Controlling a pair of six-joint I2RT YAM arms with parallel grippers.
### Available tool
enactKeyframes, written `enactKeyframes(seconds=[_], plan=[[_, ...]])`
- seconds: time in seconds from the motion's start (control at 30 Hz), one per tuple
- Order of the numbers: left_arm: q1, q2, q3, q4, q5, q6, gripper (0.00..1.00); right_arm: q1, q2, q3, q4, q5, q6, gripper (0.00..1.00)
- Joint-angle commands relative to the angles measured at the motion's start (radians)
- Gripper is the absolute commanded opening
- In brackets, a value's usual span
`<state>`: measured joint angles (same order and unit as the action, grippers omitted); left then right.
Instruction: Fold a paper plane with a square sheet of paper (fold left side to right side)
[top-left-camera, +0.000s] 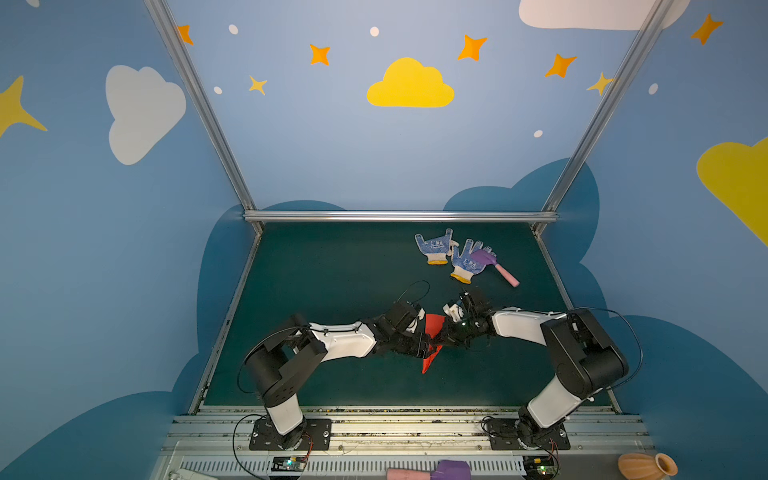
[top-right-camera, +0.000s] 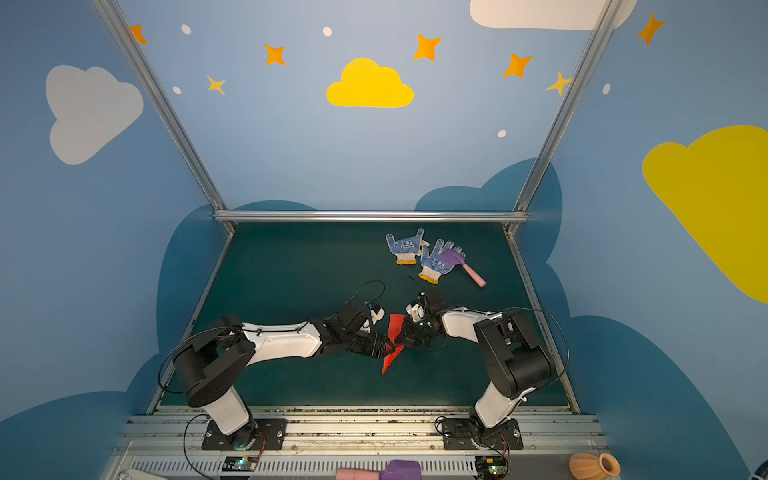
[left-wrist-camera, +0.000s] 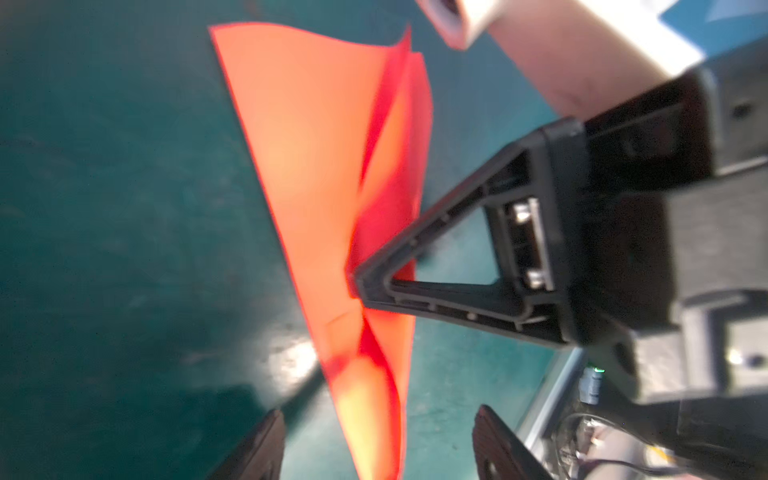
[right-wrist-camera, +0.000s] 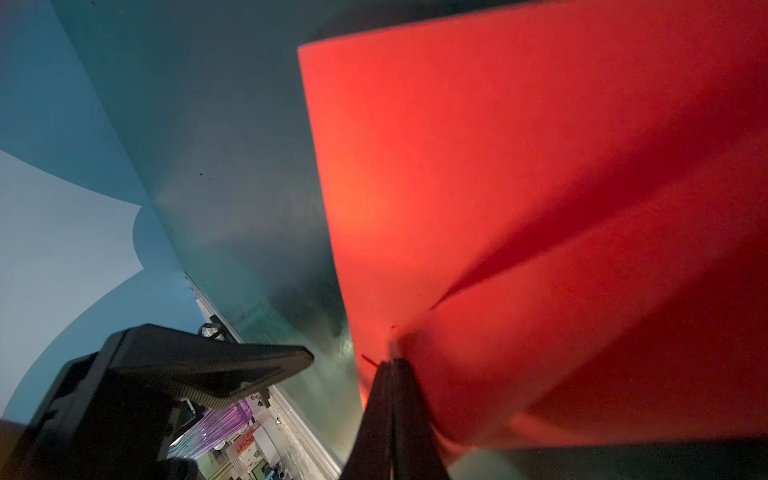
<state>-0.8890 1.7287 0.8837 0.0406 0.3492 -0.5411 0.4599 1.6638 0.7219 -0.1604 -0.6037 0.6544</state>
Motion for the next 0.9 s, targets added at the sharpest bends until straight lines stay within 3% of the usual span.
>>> enactKeyframes(seconds=[0.0, 0.2, 0.43, 0.87], plan=[[-0.032, 0.025, 0.070, -0.161, -0.090, 0.103, 0.76, 0.005, 0.028, -0.010, 0.005, 0.032, 0.008, 0.00], [-0.089, 0.079, 0.136, -0.224, -0.145, 0.147, 0.78, 0.004, 0.027, -0.016, 0.010, 0.032, 0.011, 0.00], [-0.091, 0.095, 0.138, -0.259, -0.232, 0.142, 0.77, 0.005, 0.019, -0.019, 0.012, 0.026, 0.012, 0.00], [-0.093, 0.135, 0.147, -0.271, -0.244, 0.152, 0.62, 0.005, 0.000, -0.019, 0.014, 0.009, 0.020, 0.00]])
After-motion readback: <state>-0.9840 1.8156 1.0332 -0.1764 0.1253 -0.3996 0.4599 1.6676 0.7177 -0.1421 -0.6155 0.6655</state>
